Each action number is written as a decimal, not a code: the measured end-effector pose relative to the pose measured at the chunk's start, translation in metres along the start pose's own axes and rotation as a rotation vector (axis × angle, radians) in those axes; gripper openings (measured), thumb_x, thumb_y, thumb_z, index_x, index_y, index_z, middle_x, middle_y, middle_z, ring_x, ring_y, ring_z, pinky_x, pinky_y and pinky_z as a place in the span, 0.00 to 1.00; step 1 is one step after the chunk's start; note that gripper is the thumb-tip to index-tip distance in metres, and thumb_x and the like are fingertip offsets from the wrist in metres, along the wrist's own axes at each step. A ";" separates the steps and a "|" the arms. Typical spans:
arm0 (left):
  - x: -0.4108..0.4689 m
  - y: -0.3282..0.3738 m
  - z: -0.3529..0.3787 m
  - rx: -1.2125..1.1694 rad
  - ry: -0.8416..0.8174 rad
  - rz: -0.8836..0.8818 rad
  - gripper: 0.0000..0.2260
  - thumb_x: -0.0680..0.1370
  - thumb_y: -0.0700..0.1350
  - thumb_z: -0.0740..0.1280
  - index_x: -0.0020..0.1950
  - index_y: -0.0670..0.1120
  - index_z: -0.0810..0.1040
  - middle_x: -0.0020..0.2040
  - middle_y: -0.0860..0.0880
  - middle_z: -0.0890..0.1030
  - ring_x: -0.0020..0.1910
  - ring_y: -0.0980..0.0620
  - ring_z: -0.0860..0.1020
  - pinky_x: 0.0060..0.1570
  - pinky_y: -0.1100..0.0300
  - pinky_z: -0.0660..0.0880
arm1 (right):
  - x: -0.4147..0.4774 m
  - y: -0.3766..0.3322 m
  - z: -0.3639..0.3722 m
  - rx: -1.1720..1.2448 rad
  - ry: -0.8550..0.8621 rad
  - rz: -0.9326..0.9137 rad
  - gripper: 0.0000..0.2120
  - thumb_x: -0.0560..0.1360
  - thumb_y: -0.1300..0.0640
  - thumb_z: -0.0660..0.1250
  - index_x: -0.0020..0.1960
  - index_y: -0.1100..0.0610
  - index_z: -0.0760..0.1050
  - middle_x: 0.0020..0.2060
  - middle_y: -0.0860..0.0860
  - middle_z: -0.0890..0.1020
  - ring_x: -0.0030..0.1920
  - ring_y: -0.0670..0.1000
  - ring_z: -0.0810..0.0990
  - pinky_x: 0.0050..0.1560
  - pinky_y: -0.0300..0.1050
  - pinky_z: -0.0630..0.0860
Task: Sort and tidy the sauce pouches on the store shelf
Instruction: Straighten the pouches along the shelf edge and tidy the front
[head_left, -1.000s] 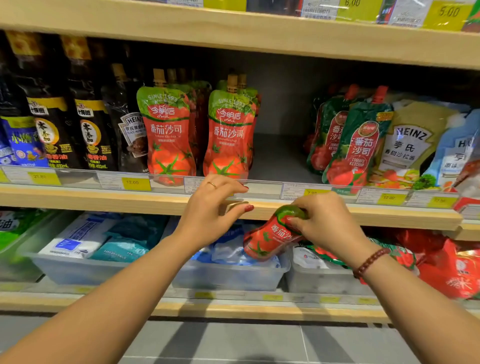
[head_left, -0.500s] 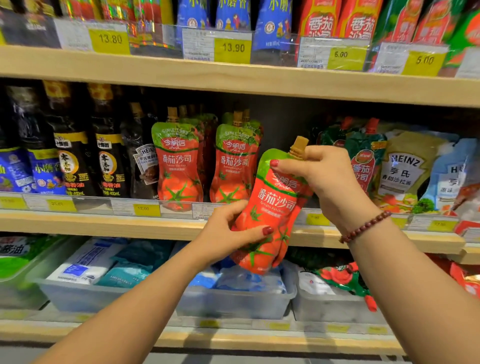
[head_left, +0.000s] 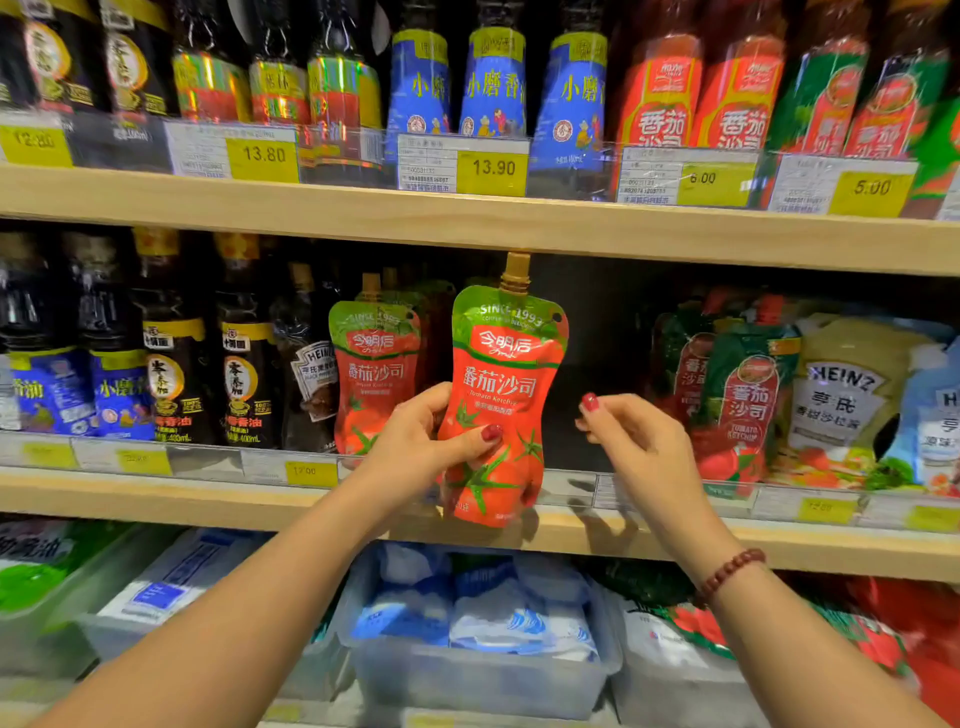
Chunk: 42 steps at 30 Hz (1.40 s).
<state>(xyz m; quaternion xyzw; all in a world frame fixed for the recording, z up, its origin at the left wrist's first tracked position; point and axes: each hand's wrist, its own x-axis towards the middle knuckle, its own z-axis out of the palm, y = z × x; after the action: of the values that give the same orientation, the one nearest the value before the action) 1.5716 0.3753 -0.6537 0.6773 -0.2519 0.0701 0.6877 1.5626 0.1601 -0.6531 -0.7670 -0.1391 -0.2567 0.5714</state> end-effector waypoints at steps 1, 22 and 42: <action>0.001 -0.001 -0.004 0.002 0.015 0.001 0.17 0.66 0.45 0.73 0.54 0.48 0.79 0.50 0.49 0.84 0.50 0.51 0.82 0.47 0.58 0.78 | -0.002 0.011 0.001 -0.149 -0.065 0.014 0.12 0.69 0.43 0.69 0.44 0.51 0.79 0.41 0.48 0.83 0.44 0.47 0.81 0.44 0.37 0.75; 0.031 -0.018 -0.006 0.123 0.092 0.089 0.13 0.72 0.46 0.72 0.54 0.59 0.77 0.53 0.56 0.82 0.54 0.57 0.80 0.49 0.60 0.79 | -0.013 0.060 0.031 -0.885 0.078 -0.186 0.19 0.63 0.29 0.64 0.30 0.43 0.68 0.25 0.41 0.70 0.32 0.45 0.68 0.38 0.44 0.59; 0.045 -0.038 0.001 0.542 0.202 -0.014 0.18 0.72 0.46 0.71 0.60 0.47 0.72 0.52 0.51 0.80 0.50 0.55 0.79 0.49 0.61 0.76 | -0.016 0.063 0.030 -0.870 0.060 -0.214 0.17 0.65 0.32 0.66 0.33 0.45 0.71 0.28 0.42 0.74 0.34 0.47 0.70 0.40 0.45 0.62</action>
<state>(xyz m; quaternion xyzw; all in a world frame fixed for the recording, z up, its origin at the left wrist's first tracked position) 1.6268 0.3608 -0.6675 0.8275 -0.1496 0.1973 0.5039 1.5888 0.1701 -0.7192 -0.9095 -0.0802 -0.3709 0.1698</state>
